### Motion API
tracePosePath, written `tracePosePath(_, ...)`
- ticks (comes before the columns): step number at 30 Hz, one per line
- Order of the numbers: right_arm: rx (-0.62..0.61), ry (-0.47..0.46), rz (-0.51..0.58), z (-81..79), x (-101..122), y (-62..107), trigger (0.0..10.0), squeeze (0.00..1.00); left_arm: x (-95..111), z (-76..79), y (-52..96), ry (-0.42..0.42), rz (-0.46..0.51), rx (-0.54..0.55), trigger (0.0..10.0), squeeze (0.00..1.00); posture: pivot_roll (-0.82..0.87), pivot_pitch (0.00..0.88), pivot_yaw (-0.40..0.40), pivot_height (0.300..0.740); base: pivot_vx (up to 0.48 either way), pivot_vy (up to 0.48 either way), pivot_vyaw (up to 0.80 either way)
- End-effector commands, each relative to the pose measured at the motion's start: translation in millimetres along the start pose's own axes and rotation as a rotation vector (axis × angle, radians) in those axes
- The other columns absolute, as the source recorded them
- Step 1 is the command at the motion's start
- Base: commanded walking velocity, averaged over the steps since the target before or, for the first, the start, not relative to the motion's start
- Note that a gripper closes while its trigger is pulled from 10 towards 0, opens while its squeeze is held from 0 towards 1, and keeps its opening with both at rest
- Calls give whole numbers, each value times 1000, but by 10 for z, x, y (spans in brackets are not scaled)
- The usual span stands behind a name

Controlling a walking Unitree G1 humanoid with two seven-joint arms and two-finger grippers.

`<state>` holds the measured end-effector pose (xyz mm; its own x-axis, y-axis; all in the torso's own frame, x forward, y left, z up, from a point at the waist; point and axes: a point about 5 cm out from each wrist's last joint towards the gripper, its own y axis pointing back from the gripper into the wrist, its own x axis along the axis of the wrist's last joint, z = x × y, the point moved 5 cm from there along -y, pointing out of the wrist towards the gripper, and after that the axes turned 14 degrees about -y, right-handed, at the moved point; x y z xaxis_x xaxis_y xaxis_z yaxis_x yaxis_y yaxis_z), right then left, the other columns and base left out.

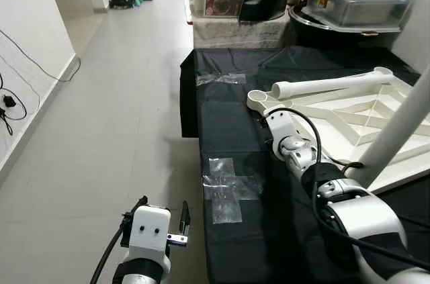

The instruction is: Building children table

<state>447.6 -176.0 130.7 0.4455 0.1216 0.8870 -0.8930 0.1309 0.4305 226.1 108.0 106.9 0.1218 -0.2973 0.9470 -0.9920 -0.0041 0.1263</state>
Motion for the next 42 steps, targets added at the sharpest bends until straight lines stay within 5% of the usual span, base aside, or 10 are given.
tracePosePath(1, -55, -41, 32, 171, 129, 8, 10000, 0, 163, 181, 77, 90, 20, -26, 10000, 0, 43, 139, -83, 740, 0, 0, 0)
tracePosePath(6, -35, -74, 106, 145, 335, 31, 10000, 0, 153, 186, 81, 91, 13, -29, 10000, 0, 43, 139, -83, 740, 0, 0, 0)
tracePosePath(8, -42, -83, 143, 162, 410, 42, 10000, 384, 139, 195, 74, 93, 5, -34, 10000, 0, 40, 135, -82, 740, 0, 0, 0)
tracePosePath(9, -49, -85, 141, 181, 388, 38, 10000, 1000, 136, 198, 71, 92, 4, -37, 10000, 0, 40, 135, -82, 740, 0, 0, 0)
tracePosePath(17, -70, -34, 98, 212, 274, 21, 10000, 1000, 132, 204, 57, 93, 3, -39, 10000, 0, 45, 128, -86, 740, 0, 0, 0)
tracePosePath(18, -51, -9, 66, 170, 203, 12, 10000, 0, 128, 208, 55, 92, 1, -40, 10000, 0, 45, 128, -86, 740, 0, 0, 0)
tracePosePath(38, 25, -5, -121, 48, -233, -6, 9451, 0, 111, 247, 42, 100, -8, -38, 10000, 0, 26, 114, -96, 740, 0, 0, 0)
tracePosePath(39, 26, -29, -130, 55, -241, -4, 9137, 0, 113, 247, 41, 101, -7, -37, 10000, 0, 26, 114, -96, 740, 0, 0, 0)
tracePosePath(40, 21, -62, -136, 69, -238, -2, 118, 0, 111, 249, 40, 101, -8, -36, 10000, 0, 25, 112, -96, 740, 0, 0, 0)
tracePosePath(42, 29, -93, -147, 62, -242, 1, 0, 0, 110, 249, 41, 99, -9, -35, 10000, 0, 25, 112, -96, 740, 0, 0, 0)
